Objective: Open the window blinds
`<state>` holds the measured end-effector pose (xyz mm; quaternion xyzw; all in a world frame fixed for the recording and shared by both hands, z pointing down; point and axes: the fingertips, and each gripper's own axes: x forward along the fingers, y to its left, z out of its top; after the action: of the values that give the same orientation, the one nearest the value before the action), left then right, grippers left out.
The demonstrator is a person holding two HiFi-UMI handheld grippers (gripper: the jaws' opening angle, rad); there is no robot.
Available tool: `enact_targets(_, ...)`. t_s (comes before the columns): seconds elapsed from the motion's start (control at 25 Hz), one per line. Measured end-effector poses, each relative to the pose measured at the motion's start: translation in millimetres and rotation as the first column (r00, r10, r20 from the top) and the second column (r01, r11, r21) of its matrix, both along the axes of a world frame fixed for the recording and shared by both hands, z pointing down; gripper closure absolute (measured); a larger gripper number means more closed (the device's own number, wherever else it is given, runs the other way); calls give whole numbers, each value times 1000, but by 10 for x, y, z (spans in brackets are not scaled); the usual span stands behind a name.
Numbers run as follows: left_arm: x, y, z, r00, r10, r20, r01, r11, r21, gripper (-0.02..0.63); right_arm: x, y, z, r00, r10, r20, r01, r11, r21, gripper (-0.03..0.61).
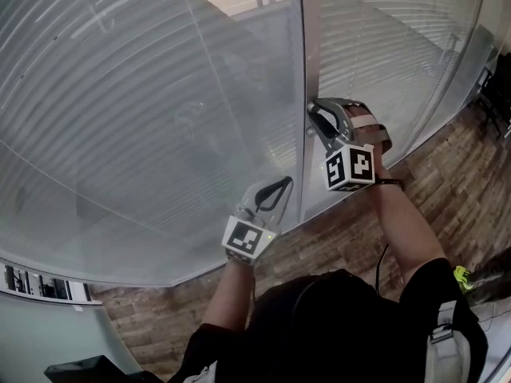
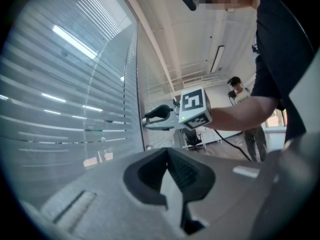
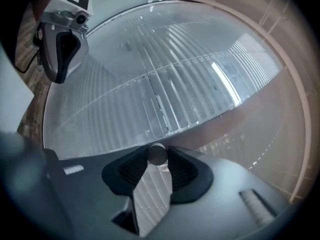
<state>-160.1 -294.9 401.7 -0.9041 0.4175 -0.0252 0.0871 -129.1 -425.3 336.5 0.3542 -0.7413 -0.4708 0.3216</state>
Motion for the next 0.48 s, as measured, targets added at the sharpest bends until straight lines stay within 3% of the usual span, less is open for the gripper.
enact_targets(0.28, -14, -6, 13, 1000, -5, 0, 5, 1000, 5, 609, -8, -5, 6, 1000, 7, 0, -7, 1000, 3, 453)
enact_targets(0.48, -7, 2, 49, 1000, 3, 5, -3, 1000, 2, 609, -9, -4, -9, 998, 7, 59, -5, 999, -39, 453)
